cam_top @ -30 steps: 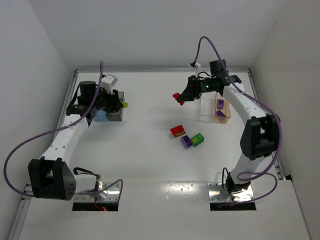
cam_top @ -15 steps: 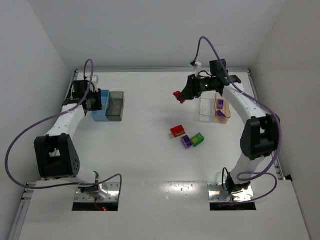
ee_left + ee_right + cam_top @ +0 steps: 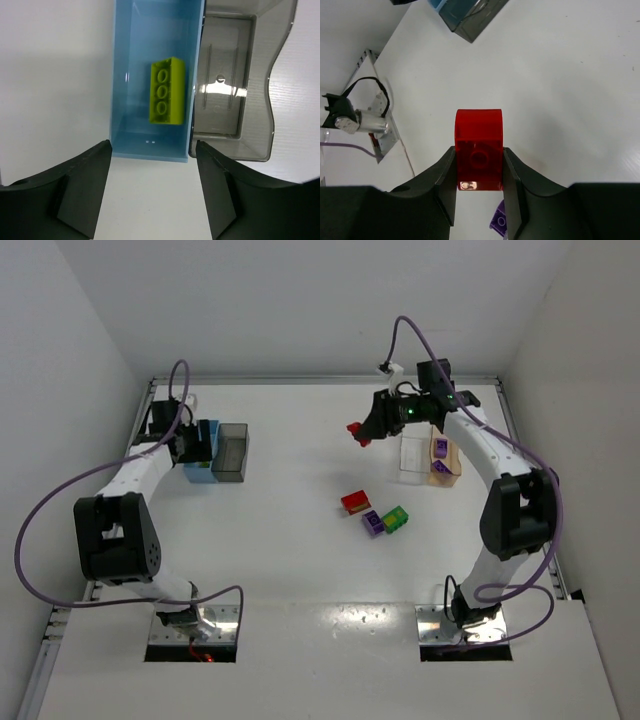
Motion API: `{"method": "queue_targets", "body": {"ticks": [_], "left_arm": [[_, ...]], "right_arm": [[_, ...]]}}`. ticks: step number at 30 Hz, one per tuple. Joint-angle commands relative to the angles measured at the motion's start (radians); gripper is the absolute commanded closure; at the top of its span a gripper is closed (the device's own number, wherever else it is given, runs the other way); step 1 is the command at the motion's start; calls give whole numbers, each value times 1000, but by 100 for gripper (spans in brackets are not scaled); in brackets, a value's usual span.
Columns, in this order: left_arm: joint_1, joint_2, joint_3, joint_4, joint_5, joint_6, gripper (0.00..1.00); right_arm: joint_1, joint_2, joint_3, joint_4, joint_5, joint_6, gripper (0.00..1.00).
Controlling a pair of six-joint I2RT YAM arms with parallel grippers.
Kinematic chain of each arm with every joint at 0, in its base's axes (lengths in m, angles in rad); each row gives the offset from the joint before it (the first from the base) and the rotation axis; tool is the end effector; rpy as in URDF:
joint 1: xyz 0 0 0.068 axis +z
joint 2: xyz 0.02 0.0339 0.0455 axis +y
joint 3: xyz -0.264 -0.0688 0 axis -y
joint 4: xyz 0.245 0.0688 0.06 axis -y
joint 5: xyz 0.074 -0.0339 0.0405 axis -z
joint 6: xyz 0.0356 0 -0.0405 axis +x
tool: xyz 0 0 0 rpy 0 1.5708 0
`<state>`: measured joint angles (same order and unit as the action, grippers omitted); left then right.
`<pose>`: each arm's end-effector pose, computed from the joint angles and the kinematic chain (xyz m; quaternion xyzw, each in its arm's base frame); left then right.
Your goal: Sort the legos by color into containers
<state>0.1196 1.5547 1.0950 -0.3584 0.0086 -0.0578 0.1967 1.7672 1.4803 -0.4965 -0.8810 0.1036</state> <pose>0.3345 0.0399 0.2425 -0.0808 0.9265 0.0074 0.3675 0.3790 0.1035 0.2924 -0.2023 0.8268 0.4412 0.2842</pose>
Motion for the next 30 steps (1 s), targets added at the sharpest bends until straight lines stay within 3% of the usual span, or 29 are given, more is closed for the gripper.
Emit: {"method": "queue_targets", "body": {"ticks": [1,5,6,9,12,24,27,29,30], "left_arm": [[11,-34,49,21,50,-20,25],[11,-103,59,21,201,-40,23],[11,-117,68,21,303,-40,23],[-44,-156,68,21,442,-10,23],[-124,-191,68,9,487,13,23],[-366,-243,-14,42,367,58,23],[-403,-243,-23,42,367,58,23],[-416,-252,-32,42,419,78,23],[-428,-252,-32,42,438,88,23]], "right_arm": [[-5,-12,20,46,66,24,95],[-45,-86,-23,36,247,5,95],[-57,-101,-50,36,292,5,95],[-112,-149,-104,36,482,5,95],[-167,-178,-152,27,649,24,95],[-195,-32,-186,62,608,54,90],[-195,31,-154,36,643,54,86],[-195,52,-143,36,652,54,79],[-195,67,-143,36,652,54,70]]}}
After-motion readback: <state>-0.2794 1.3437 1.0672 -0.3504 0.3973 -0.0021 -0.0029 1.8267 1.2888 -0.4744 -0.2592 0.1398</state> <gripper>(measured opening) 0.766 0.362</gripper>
